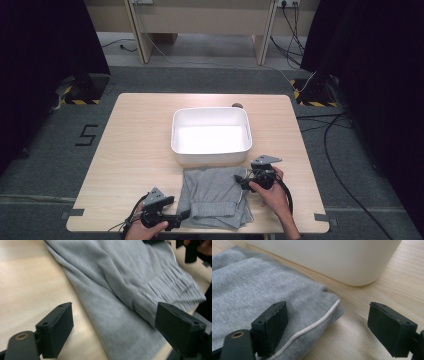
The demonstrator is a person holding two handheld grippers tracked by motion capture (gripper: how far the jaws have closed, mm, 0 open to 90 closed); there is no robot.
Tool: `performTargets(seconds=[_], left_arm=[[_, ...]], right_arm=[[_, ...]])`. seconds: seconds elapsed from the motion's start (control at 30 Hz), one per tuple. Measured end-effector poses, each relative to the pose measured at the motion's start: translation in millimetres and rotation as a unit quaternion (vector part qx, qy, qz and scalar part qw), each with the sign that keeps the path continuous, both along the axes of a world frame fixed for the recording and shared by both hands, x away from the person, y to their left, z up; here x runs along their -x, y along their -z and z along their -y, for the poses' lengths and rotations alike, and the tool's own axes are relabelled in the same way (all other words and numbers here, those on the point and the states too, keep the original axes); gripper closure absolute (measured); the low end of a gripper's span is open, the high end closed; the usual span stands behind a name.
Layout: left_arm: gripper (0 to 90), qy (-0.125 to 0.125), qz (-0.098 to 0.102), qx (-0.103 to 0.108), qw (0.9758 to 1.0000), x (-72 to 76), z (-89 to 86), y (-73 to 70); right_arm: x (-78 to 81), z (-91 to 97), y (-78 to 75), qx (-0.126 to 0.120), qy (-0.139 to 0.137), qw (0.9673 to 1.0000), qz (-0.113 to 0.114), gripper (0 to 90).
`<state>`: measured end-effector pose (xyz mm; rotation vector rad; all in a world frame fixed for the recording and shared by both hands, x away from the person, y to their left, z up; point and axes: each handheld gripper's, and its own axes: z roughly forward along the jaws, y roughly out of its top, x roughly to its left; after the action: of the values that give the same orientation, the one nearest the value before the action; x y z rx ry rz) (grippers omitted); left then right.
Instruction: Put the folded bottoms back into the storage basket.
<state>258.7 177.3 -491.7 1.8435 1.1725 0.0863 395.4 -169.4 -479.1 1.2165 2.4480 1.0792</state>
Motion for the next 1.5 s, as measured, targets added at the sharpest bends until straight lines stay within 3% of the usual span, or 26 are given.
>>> performTargets(seconds=[0.1,0.13,0.27,0.37,0.53,0.63,0.93,1.07,1.17,1.27,1.33,1.5], left_arm=[[14.4,0.012,0.007,-0.010,0.9999,5.9,3.9,1.5],[14.5,0.019,0.015,-0.023,0.9994,11.1,8.0,1.3],[14.0,0.029,0.017,-0.014,0.9993,16.1,14.9,2.0],[13.5,0.032,0.006,0.015,0.9993,13.5,17.7,3.2],[13.6,0.034,-0.001,0.031,0.9989,8.8,23.9,3.7],[13.6,0.037,0.009,0.027,0.9989,9.0,28.0,4.7],[13.9,0.038,0.014,0.020,0.9990,2.8,37.2,4.6],[14.4,0.043,0.024,0.003,0.9988,-0.2,43.6,4.5],[21.9,0.045,0.037,-0.020,0.9981,-2.2,47.6,3.9],[41.0,0.041,0.046,-0.033,0.9975,-5.7,46.5,3.8],[48.0,0.045,0.051,-0.033,0.9972,-6.7,44.1,4.6],[53.7,0.049,0.065,-0.046,0.9956,-3.3,44.5,5.1]], right_arm=[[-0.2,0.2,-0.2,0.002,-0.001,1.0000,0.000,17.5],[0.0,-0.4,-0.7,0.002,0.000,1.0000,-0.003,17.5],[0.4,-2.5,-1.0,0.008,0.000,1.0000,0.000,17.5],[-0.1,-2.5,-0.6,0.005,0.001,1.0000,-0.004,17.4],[-0.9,-1.4,0.7,-0.001,0.000,1.0000,-0.003,17.5],[-0.3,-1.8,0.5,-0.002,0.002,1.0000,-0.007,17.5],[0.8,-1.7,1.3,-0.004,0.004,1.0000,-0.002,17.5],[1.5,-1.7,1.5,-0.006,0.006,1.0000,-0.002,17.7],[1.6,-1.9,1.4,-0.005,0.006,1.0000,-0.002,17.7],[2.0,-2.0,1.4,-0.005,0.006,1.0000,-0.001,17.9],[1.6,-2.0,1.5,-0.006,0.006,1.0000,-0.001,17.9],[1.6,-1.3,-1.3,-0.015,-0.005,0.9999,-0.002,20.9]])
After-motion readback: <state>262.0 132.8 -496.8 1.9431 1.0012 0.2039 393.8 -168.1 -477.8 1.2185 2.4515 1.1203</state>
